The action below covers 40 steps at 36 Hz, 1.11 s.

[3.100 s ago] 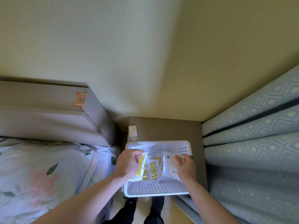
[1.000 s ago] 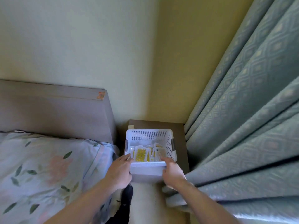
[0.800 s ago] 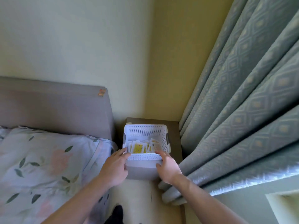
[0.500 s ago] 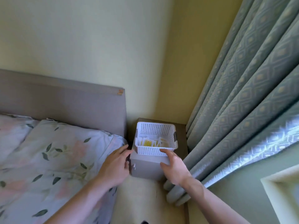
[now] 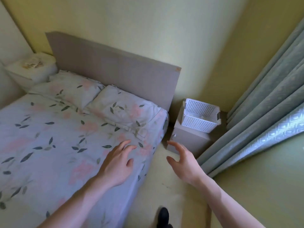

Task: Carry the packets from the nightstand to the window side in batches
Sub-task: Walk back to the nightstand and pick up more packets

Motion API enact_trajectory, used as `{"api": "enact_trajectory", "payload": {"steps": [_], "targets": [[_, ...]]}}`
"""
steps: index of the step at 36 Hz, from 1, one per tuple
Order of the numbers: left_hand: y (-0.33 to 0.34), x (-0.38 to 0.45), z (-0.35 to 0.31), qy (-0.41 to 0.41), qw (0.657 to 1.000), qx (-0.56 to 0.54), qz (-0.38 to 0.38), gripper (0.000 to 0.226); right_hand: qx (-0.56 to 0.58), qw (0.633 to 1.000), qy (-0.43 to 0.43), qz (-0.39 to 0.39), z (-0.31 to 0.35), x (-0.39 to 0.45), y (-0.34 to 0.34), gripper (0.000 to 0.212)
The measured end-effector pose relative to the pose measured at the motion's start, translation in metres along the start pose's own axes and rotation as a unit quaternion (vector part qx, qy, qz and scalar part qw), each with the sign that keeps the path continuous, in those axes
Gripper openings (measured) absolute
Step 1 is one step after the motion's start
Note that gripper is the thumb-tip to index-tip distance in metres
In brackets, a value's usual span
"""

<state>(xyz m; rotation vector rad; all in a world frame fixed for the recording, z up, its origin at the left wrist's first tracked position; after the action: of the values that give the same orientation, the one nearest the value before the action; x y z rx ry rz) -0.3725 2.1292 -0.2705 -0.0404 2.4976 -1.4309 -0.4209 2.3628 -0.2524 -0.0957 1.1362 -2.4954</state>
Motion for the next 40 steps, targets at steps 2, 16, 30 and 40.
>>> {"api": "enact_trajectory", "payload": {"steps": [2,16,30,40], "targets": [[-0.009,-0.042,0.026,-0.018,1.0,-0.002,-0.006,0.045,-0.004,1.0,-0.024,0.016,0.029,-0.026,0.021,0.055],[-0.054,-0.294,0.163,-0.159,0.981,0.009,-0.109,0.043,0.033,0.981,-0.161,0.102,0.157,-0.156,0.141,0.054],[-0.089,-0.515,0.268,-0.192,0.974,0.027,-0.118,0.046,0.037,0.97,-0.199,0.138,0.283,-0.33,0.249,0.054],[-0.118,-0.691,0.38,-0.176,0.978,0.042,-0.108,0.046,0.065,0.975,-0.184,0.106,0.386,-0.483,0.385,0.054]]}}
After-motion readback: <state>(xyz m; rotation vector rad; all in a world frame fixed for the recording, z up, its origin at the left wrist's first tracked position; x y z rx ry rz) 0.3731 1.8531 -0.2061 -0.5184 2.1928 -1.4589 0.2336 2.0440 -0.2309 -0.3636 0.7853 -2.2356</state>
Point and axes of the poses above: each hand's wrist, its own x-axis towards the middle knuckle, its own y-axis out of the palm, z = x × y, the point moved 7 cm from there along x, towards the middle knuckle, and after that the axes turned 8 degrees about -y, right-handed, at the moved point
